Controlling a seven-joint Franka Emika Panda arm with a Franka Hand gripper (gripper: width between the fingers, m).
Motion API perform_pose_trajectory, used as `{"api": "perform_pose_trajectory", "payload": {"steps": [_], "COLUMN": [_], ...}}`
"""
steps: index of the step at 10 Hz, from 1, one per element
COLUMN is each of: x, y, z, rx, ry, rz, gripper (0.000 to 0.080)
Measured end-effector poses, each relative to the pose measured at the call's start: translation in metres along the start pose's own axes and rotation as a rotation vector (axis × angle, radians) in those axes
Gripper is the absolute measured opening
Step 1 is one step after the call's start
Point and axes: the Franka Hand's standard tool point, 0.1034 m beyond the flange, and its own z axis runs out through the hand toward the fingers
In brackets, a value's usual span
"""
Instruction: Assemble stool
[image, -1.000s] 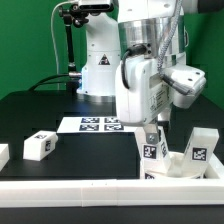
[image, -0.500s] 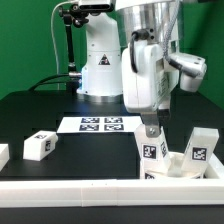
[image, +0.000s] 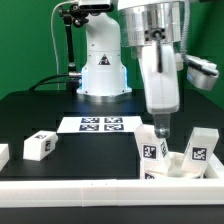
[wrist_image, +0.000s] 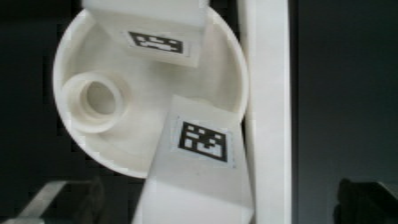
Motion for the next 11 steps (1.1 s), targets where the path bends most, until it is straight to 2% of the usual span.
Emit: {"api": "perform_pose_trajectory", "payload": {"steps": [3, 8, 11], "x": [-0.0015, -0.0005, 0.0016], "y": [-0.0036, -0.0035, -0.0037], "z": [-0.0032, -0.0029, -0.0032], "rx": [0.004, 0.003, -0.004], "ry": [0.006, 0.007, 0.016], "rz": [-0.301, -0.599, -0.99], "gripper": [0.0649, 0.0649, 0.0649]}}
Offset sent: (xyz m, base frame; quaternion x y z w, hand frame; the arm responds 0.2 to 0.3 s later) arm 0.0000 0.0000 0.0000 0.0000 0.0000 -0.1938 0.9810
